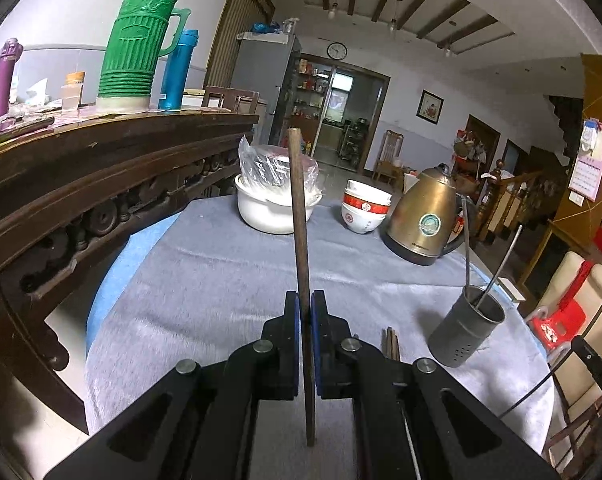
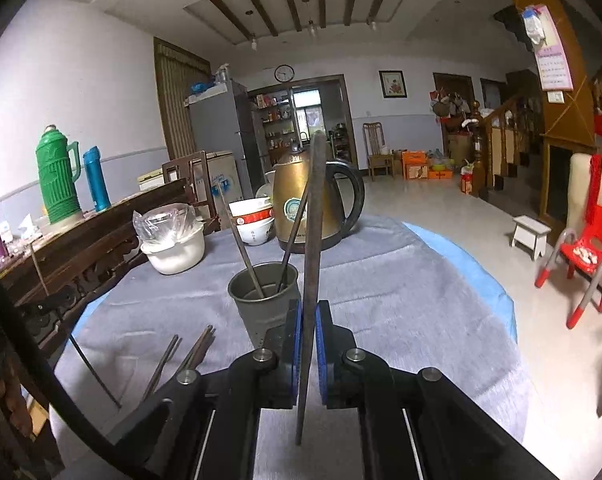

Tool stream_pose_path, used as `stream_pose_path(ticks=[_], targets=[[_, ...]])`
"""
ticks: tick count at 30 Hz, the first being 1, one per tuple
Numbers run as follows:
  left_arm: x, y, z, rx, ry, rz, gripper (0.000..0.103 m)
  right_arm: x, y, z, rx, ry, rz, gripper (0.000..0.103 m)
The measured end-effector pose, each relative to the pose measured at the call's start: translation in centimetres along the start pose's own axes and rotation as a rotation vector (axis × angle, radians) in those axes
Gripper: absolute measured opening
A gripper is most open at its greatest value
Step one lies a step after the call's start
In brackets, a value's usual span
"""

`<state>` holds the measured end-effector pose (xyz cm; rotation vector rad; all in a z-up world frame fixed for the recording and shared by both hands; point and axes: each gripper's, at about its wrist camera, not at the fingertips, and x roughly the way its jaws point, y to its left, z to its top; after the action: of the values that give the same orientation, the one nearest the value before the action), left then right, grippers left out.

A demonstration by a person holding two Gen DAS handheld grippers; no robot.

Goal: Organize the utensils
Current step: 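Lower both chopsticks into the grey cup and open both grippers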

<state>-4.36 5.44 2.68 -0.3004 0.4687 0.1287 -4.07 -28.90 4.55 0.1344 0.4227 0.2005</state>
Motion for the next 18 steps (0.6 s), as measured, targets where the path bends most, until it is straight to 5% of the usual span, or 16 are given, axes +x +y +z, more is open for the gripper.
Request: stream_pose_path(ticks=[18], targets=[[-0.2, -1.8, 5.5, -0.158, 0.003, -0.194, 0.005, -1.2, -2.1, 5.2, 0.148, -0.116, 0.069, 0.007]])
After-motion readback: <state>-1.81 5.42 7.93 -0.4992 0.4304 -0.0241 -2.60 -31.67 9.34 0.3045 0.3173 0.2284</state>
